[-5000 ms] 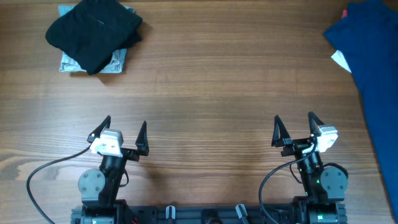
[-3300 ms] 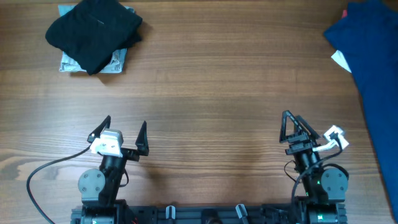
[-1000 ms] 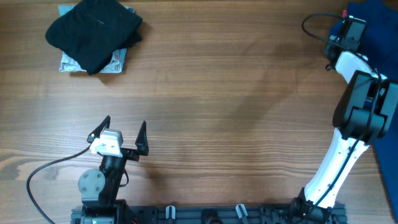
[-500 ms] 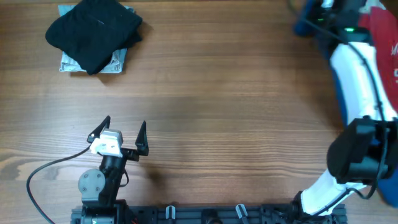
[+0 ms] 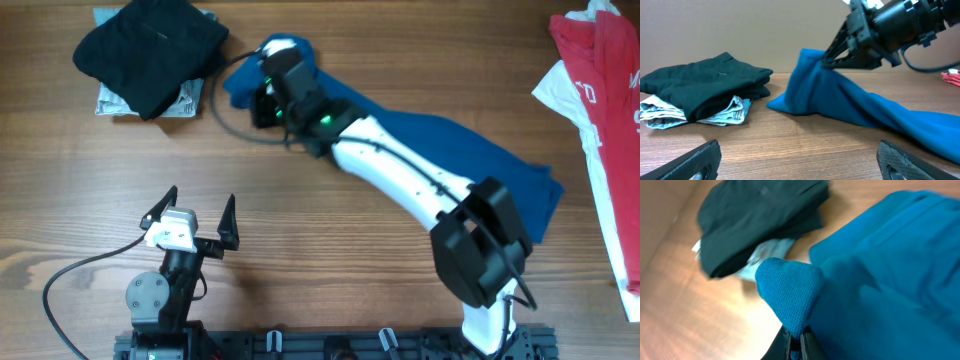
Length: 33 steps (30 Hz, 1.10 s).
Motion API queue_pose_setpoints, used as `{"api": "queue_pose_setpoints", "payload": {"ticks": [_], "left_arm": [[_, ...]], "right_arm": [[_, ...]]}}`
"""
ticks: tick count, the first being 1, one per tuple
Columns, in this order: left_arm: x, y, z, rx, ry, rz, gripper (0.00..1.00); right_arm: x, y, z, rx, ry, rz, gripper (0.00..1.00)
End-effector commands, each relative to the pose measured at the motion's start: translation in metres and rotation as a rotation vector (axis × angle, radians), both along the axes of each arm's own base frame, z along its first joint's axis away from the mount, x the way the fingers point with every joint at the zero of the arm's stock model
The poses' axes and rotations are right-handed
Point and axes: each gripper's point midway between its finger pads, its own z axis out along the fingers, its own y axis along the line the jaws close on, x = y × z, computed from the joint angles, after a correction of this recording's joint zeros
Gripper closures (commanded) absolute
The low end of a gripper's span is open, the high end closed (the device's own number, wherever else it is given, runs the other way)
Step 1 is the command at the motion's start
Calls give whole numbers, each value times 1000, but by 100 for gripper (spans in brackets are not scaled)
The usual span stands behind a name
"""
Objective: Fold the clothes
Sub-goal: 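Drag the teal shirt leftward across the table with the right gripper, release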
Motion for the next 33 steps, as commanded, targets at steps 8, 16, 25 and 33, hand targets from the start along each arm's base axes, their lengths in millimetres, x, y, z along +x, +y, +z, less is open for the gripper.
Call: {"api": "queue_pose_setpoints", "payload": {"ticks": [8,16,25,33], "left_arm": [[0,2,-2,16,-3,8,0],[0,2,-2,16,-3,7,0],[0,2,-2,16,-3,8,0],[0,2,-2,16,-3,7,0]], "right_arm": [[-96,61,0,104,236,165,96],[-170,108,1,103,255,267,73],[-49,-11,23,35,188,-31,36],[6,-243,21,-176,322,-383,0]]}}
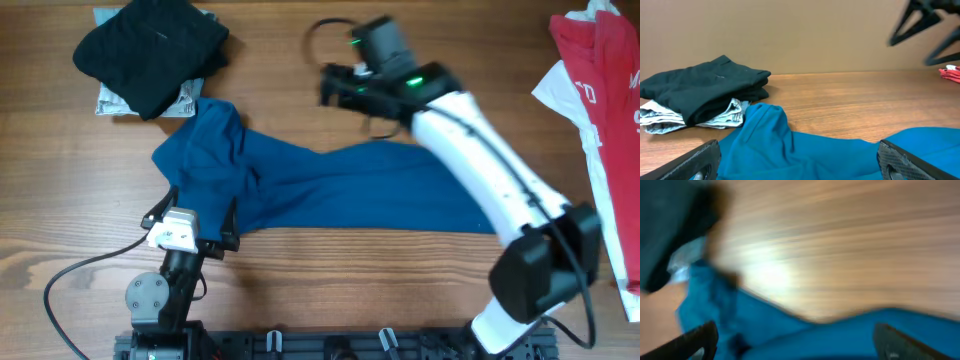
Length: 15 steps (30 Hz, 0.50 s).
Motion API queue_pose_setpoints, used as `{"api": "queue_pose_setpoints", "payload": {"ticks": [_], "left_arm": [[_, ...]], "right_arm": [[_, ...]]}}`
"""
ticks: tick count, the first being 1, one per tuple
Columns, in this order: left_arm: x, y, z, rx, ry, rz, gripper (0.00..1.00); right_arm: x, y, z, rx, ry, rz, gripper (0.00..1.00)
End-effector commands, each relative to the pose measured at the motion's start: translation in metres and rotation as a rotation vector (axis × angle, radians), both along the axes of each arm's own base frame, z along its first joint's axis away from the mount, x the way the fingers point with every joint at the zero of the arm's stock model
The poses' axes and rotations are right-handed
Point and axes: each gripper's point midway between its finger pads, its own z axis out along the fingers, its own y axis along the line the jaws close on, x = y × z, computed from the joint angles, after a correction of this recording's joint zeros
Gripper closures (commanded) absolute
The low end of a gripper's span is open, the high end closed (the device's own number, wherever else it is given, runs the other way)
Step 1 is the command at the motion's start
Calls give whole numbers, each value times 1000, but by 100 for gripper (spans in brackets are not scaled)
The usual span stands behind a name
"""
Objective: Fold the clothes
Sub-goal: 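Drag the teal shirt leftward across the table with the right gripper, release, then grasp the right end of the teal shirt with the right gripper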
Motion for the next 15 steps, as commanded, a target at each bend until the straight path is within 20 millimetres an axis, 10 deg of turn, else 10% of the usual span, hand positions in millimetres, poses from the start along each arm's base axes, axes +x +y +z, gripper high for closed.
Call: {"api": "queue_pose_setpoints", "payload": {"ticks": [1,6,15], "left_arm": [[1,4,-3,-7,5,23,0],[1,4,-3,-7,5,23,0],[1,4,-3,-7,5,23,0]], "right_arm": [[-3,-103,-6,-104,110,-132,0],[-56,-238,-28,-145,425,-667,0],[-103,-279,-55,-178,597,-946,0]]}}
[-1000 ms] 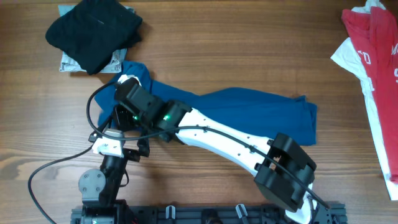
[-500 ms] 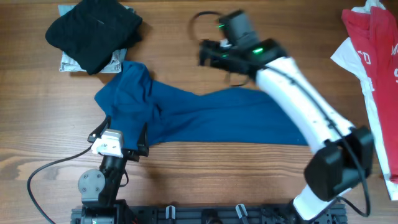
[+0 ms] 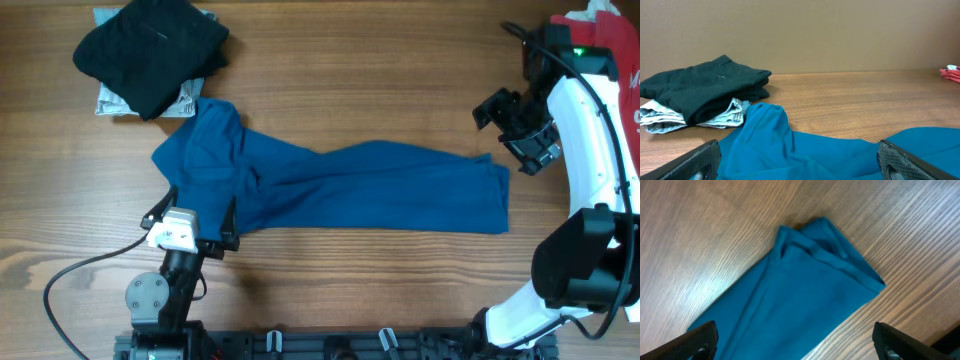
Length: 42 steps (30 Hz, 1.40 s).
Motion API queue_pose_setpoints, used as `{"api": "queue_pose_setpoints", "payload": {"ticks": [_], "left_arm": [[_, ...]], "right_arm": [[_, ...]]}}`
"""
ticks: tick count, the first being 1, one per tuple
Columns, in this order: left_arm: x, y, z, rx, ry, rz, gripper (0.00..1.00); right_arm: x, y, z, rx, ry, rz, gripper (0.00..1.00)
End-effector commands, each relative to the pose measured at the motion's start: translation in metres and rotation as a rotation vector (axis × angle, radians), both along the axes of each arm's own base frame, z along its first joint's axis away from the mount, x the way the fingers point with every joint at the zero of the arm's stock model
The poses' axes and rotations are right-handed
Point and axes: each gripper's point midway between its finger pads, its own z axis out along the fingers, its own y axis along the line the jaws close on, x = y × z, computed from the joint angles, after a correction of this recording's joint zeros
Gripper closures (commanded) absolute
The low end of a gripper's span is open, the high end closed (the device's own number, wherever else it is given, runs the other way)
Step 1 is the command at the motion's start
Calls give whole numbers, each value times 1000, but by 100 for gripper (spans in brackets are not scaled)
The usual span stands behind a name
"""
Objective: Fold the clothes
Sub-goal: 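Grasp the right end of the teal shirt with the right gripper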
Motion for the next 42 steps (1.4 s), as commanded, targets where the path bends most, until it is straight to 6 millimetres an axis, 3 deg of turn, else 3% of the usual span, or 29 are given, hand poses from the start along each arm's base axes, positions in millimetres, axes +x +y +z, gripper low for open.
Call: {"api": "queue_pose_setpoints", "payload": {"ticks": [1,4,8,15,17,25,27,33,35,39,42], "left_arm": [[1,4,-3,-8,5,19,0],[1,4,-3,-8,5,19,0],[1,4,-3,-8,5,19,0],[1,4,-3,-8,5,19,0],[1,4,-3,-8,5,19,0],[1,4,-3,-8,5,19,0],[1,4,-3,-8,5,19,0],[1,4,-3,-8,5,19,0],[1,4,-3,-8,5,19,0],[1,4,-3,-8,5,19,0],[1,4,-3,-8,5,19,0]], "right_arm": [[-20,-14,-26,-49,50,-105,0],[-27,-19,-59,-33,56,-83,0],[-20,-20,-83,-40,13,29,0],[6,-23,-85,-60,-89,63,1],[6,-23,-88,-59,-82,74,11],[13,-24,-108,-58,-63,116,19],[13,-24,-112,-56,-55,116,30],[17,-21,-132,-29,-40,118,31],[20,-21,-132,-32,-54,119,35],[20,-21,-136,-34,-63,117,68],[11,-20,-147,-31,-51,117,72]]}}
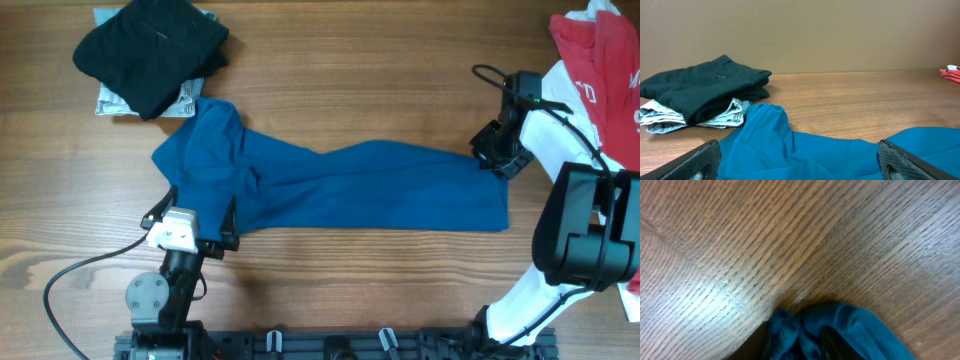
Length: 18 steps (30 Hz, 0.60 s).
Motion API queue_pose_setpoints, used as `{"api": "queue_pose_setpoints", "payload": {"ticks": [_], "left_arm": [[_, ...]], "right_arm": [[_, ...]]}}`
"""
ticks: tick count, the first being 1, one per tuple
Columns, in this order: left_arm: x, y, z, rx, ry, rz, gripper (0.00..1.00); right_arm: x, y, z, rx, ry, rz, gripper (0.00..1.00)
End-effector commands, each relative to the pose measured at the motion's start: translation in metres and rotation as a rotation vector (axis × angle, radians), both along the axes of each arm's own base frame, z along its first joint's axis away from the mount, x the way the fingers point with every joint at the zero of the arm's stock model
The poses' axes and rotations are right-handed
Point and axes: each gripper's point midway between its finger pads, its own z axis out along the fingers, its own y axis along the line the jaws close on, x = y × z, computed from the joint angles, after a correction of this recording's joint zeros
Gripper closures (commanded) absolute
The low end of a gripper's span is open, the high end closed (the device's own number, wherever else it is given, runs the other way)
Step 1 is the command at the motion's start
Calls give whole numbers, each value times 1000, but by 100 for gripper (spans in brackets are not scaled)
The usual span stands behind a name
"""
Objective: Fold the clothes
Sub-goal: 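Grasp the right end of the teal shirt with the right gripper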
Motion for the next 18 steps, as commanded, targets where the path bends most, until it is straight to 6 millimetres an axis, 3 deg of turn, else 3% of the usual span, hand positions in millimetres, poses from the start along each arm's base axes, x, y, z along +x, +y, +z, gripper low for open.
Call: {"api": "queue_pose_setpoints", "payload": {"ticks": [1,5,9,13,18], "left_arm": [[1,4,-3,-8,4,19,0],[1,4,-3,-8,4,19,0],[1,4,-3,-8,4,19,0],[1,4,-3,-8,4,19,0],[1,4,-3,-8,4,19,0]], "right_arm": [[-15,4,-18,12,44,-1,75],[-11,3,-16,10,28,0,94],[2,1,0,4,-14,0,96],[13,0,38,-6,-113,2,95],[13,1,82,-20,-216,1,96]]}}
